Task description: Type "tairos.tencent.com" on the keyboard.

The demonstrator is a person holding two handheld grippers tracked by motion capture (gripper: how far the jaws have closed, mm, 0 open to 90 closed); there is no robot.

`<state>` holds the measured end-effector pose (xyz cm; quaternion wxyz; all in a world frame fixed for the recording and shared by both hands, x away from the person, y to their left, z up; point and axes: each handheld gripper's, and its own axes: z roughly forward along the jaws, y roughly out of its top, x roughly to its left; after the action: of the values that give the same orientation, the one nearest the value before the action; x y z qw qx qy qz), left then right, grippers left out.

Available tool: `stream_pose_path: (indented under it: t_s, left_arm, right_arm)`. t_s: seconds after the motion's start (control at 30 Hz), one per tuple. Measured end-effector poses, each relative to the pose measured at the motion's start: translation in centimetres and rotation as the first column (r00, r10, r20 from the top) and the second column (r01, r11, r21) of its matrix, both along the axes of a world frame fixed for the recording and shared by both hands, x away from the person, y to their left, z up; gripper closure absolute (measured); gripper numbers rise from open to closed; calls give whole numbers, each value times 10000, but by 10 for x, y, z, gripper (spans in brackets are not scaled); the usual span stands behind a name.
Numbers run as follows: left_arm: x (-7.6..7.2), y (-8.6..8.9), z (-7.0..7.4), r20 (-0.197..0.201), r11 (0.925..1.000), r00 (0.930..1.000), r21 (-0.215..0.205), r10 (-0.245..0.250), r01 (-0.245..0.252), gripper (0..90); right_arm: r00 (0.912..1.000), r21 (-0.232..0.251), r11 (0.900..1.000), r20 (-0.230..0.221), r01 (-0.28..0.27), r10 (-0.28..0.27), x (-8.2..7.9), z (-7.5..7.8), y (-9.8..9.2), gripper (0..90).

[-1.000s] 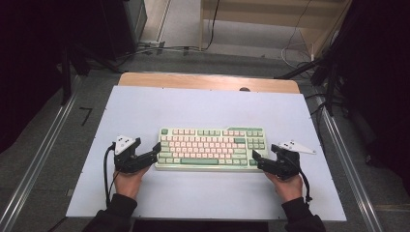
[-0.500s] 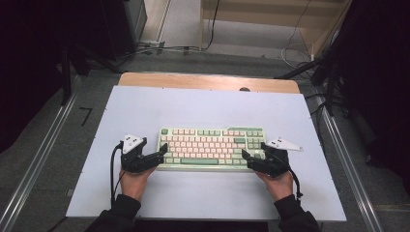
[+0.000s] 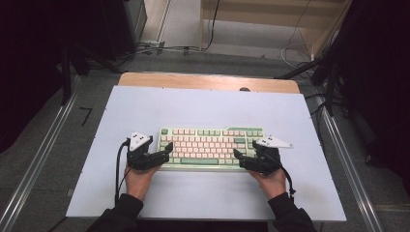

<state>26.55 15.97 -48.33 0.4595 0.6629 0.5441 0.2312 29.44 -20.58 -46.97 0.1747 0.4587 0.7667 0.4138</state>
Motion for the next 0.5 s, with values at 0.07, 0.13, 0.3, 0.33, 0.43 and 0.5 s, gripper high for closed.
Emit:
stream_pose_path:
  t_s: [0.07, 0.13, 0.3, 0.33, 0.43, 0.5]
  left_arm:
    - [1, -1, 1, -4, 10000, 10000, -15, -4, 4, 204]
    - [3, -2, 2, 5, 10000, 10000, -31, -13, 13, 229]
    - [6, -9, 5, 57, 9995, 9996, 153, -275, 274, 259]
    - [7, -11, 5, 54, 9992, 9995, 230, -318, 317, 261]
    - [9, -16, 5, 38, 9984, 9988, 298, -480, 479, 281]
    - [9, -18, 6, 41, 9982, 9987, 334, -506, 505, 304]
  right_arm:
    - [10000, -32, 10000, -8, -67, 67, 0, 0, 2, 178]
    - [9999, -28, 9999, 19, -123, 123, 1, 0, 4, 178]
    - [9998, -73, 9998, 103, -162, 163, 3, 1, 10, 194]
    - [9998, -70, 9999, 93, -156, 157, 3, 1, 11, 205]
    - [9997, -58, 9997, 79, -242, 242, 3, 1, 14, 253]
    - [9995, -34, 9995, 12, -319, 319, 4, 0, 15, 272]
